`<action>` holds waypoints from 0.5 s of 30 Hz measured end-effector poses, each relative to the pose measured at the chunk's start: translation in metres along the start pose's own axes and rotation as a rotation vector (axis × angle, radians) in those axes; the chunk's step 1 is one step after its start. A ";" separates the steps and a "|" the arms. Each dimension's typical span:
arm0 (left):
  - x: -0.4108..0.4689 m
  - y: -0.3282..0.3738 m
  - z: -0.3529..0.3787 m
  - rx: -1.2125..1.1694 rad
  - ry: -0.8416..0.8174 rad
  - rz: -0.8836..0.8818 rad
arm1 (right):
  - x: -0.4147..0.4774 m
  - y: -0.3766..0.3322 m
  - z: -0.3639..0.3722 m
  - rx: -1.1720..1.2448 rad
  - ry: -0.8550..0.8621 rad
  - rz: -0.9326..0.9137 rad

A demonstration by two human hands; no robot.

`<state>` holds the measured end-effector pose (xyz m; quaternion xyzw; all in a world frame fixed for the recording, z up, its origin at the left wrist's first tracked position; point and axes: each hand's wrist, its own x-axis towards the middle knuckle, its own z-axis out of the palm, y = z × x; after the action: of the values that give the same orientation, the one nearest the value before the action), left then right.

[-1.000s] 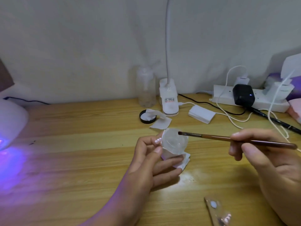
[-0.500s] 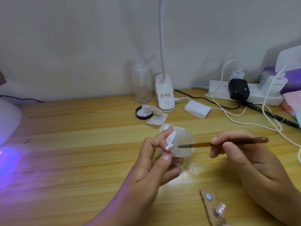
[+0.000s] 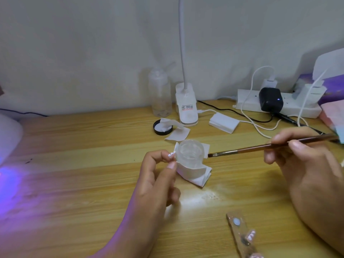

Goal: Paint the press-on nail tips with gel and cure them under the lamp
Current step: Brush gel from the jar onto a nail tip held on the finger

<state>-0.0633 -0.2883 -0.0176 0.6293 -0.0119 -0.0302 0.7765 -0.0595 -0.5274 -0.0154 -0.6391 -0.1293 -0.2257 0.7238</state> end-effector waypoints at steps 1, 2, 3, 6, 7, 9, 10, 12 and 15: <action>-0.002 0.000 0.001 0.024 -0.023 0.020 | 0.002 0.000 -0.002 0.038 0.008 0.046; -0.004 0.001 0.002 0.041 -0.065 0.035 | 0.004 0.001 -0.003 0.076 0.012 0.093; -0.006 0.001 0.002 0.066 -0.115 0.045 | 0.005 0.001 -0.004 0.111 0.015 0.135; -0.009 0.002 0.003 0.136 -0.224 0.049 | 0.006 0.001 -0.003 0.192 0.009 0.215; -0.009 0.002 0.003 0.143 -0.239 0.046 | 0.006 0.001 -0.002 0.199 0.006 0.224; -0.009 0.001 0.002 0.155 -0.249 0.035 | 0.005 0.000 0.000 0.194 0.000 0.230; -0.009 0.001 0.001 0.169 -0.248 0.032 | 0.004 0.000 0.001 0.191 -0.004 0.234; -0.009 0.000 0.000 0.196 -0.246 0.034 | 0.003 0.000 0.002 0.190 -0.019 0.240; -0.009 0.000 0.000 0.221 -0.247 0.036 | 0.002 -0.001 0.003 0.195 -0.029 0.255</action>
<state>-0.0720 -0.2878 -0.0178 0.7019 -0.1215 -0.0919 0.6958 -0.0579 -0.5253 -0.0130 -0.5803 -0.0791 -0.1091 0.8032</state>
